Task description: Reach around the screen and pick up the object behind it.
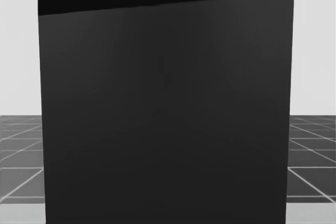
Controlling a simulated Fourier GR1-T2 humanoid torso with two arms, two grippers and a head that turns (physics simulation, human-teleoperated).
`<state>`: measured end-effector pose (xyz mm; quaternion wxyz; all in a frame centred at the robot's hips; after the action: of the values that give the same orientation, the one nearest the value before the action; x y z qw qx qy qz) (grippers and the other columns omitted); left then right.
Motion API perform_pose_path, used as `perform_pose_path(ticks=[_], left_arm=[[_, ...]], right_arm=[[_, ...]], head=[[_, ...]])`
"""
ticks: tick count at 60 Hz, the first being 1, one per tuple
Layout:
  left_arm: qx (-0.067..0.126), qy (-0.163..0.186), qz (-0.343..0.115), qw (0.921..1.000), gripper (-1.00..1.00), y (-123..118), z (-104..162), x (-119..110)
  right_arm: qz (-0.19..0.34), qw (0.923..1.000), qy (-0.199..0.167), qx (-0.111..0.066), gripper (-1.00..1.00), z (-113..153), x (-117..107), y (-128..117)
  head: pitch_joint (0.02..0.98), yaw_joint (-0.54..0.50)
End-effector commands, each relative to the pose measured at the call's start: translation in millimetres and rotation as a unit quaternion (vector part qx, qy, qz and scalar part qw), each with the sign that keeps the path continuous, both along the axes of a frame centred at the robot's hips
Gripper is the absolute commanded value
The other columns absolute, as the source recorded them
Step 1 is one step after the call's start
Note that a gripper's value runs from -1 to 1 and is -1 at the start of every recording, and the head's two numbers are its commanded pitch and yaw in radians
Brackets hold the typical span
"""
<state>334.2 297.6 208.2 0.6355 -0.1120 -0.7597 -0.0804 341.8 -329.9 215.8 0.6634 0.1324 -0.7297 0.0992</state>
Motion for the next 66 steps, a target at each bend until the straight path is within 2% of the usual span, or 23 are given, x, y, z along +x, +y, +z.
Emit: perform_pose_path(ticks=[1, 2, 6, 7, 10, 14, 16, 20, 21, 24, 30, 34, 38, 40, 52, 55, 61, 66], left_arm=[[0.035, 0.03, -0.061, 0.9971, -1.0, -1.0, -6.7, -21.4], [0.044, 0.033, -0.072, 0.9959, -1.0, -1.3, -7.7, -25.0], [0.056, 0.043, -0.091, 0.9933, -1.0, -1.4, -10.0, -31.1], [0.064, 0.05, -0.105, 0.9911, -1.0, -1.2, -11.2, -35.6], [0.069, 0.054, -0.12, 0.9889, -1.0, -0.1, -11.5, -40.7], [0.071, 0.061, -0.156, 0.9832, -1.0, 2.0, -9.8, -47.6], [0.079, 0.061, -0.164, 0.9814, -1.0, 2.8, -8.6, -50.0], [0.08, 0.069, -0.197, 0.9748, -1.0, 2.6, -6.8, -53.4], [0.088, 0.071, -0.205, 0.9723, -1.0, 1.7, -6.3, -53.9], [0.096, 0.073, -0.215, 0.9692, -1.0, 0.2, -6.0, -53.6], [0.113, 0.08, -0.24, 0.9609, -1.0, -8.0, -7.1, -48.4], [0.113, 0.09, -0.263, 0.9541, -1.0, -13.0, -9.4, -41.5], [0.117, 0.097, -0.27, 0.9507, -1.0, -16.7, -12.0, -34.2], [0.116, 0.106, -0.28, 0.9471, -1.0, -19.5, -13.7, -27.9], [0.135, 0.128, -0.296, 0.937, -1.0, -38.8, -19.8, -6.1], [0.139, 0.131, -0.298, 0.9352, -1.0, -45.2, -21.1, -0.4], [0.144, 0.14, -0.303, 0.9316, -1.0, -56.8, -23.7, 8.1], [0.156, 0.145, -0.311, 0.9262, -1.0, -69.1, -26.6, 15.1]], right_arm=[[0.097, 0.9945, 0.007, -0.038, -1.0, -10.7, -11.3, 15.6], [0.11, 0.9931, 0.007, -0.04, -1.0, -11.2, -13.0, 16.3], [0.134, 0.9901, 0.007, -0.041, -1.0, -12.6, -16.4, 17.3], [0.152, 0.9874, 0.004, -0.044, -1.0, -13.5, -18.6, 17.3], [0.171, 0.9844, 0.003, -0.041, -1.0, -14.6, -21.4, 17.1], [0.202, 0.9779, -0.004, -0.055, -1.0, -16.4, -25.4, 16.8], [0.215, 0.9751, -0.005, -0.055, -1.0, -16.4, -27.3, 17.1], [0.242, 0.9683, -0.009, -0.06, -1.0, -16.7, -29.8, 17.3], [0.254, 0.9647, -0.01, -0.068, -1.0, -16.5, -30.6, 17.2], [0.264, 0.9623, -0.009, -0.067, -1.0, -16.5, -30.5, 18.0], [0.297, 0.952, -0.013, -0.073, -1.0, -18.5, -31.6, 21.1], [0.324, 0.9429, -0.011, -0.077, -1.0, -21.8, -33.2, 22.8], [0.338, 0.9376, -0.01, -0.08, -1.0, -24.5, -34.6, 23.1], [0.343, 0.9357, -0.008, -0.084, -1.0, -25.9, -34.8, 22.6], [0.348, 0.9337, -0.003, -0.085, -1.0, -31.9, -32.5, 21.7], [0.348, 0.9332, 0.0, -0.091, -1.0, -34.6, -31.8, 22.9], [0.355, 0.9304, 0.003, -0.091, -1.0, -36.1, -32.3, 25.0], [0.358, 0.9291, 0.003, -0.093, -1.0, -36.7, -33.0, 26.5]], head=[[0.078, -0.01], [0.079, -0.01], [0.081, -0.01], [0.082, -0.01], [0.083, -0.01], [0.084, -0.01], [0.085, -0.01], [0.086, -0.01], [0.086, -0.01], [0.086, -0.01], [0.086, -0.01], [0.088, -0.01], [0.09, -0.01], [0.091, -0.01], [0.098, -0.02], [0.098, -0.02], [0.102, -0.02], [0.105, -0.02]])
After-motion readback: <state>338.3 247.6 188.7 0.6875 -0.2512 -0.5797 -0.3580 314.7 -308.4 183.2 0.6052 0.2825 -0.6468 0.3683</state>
